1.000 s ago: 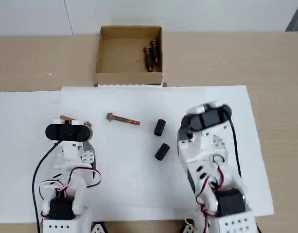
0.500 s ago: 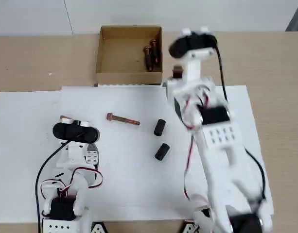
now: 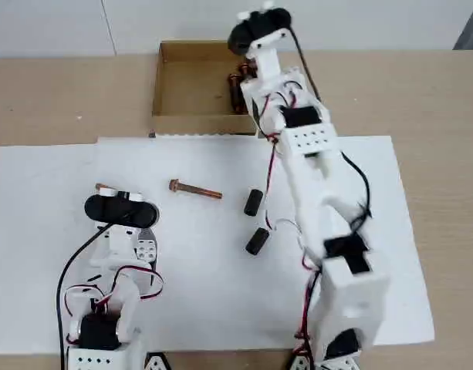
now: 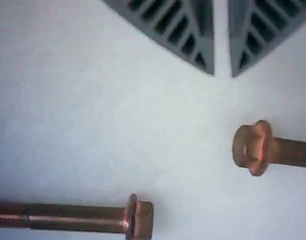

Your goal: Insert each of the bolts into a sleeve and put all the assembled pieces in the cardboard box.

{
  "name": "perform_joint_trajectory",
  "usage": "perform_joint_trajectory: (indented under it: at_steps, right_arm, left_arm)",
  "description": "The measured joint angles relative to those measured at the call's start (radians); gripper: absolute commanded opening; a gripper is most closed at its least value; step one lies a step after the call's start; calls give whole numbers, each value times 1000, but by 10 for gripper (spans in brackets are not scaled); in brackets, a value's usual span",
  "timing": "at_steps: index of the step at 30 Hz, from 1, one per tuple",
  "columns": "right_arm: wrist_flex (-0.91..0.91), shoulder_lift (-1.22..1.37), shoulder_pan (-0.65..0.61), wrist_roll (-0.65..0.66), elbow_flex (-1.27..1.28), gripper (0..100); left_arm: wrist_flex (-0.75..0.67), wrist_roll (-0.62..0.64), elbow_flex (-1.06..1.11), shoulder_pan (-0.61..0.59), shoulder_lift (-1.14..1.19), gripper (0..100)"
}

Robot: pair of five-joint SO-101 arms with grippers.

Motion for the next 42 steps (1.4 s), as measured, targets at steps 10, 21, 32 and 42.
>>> perform_joint_trajectory:
  at_steps: [10,21,32,42]
  right_arm:
    - [-58,282,-51,155,-252,35]
    - [-60,347,-83,238,-293,141]
    - [74,275,-89,238,-293,140]
    - [494,44,-74,238,-293,140]
  left_arm:
    - [0,0,0,0,0,7]
    - [0,0,0,0,0,7]
    - [0,0,0,0,0,7]
    - [0,0,0,-20,0,7]
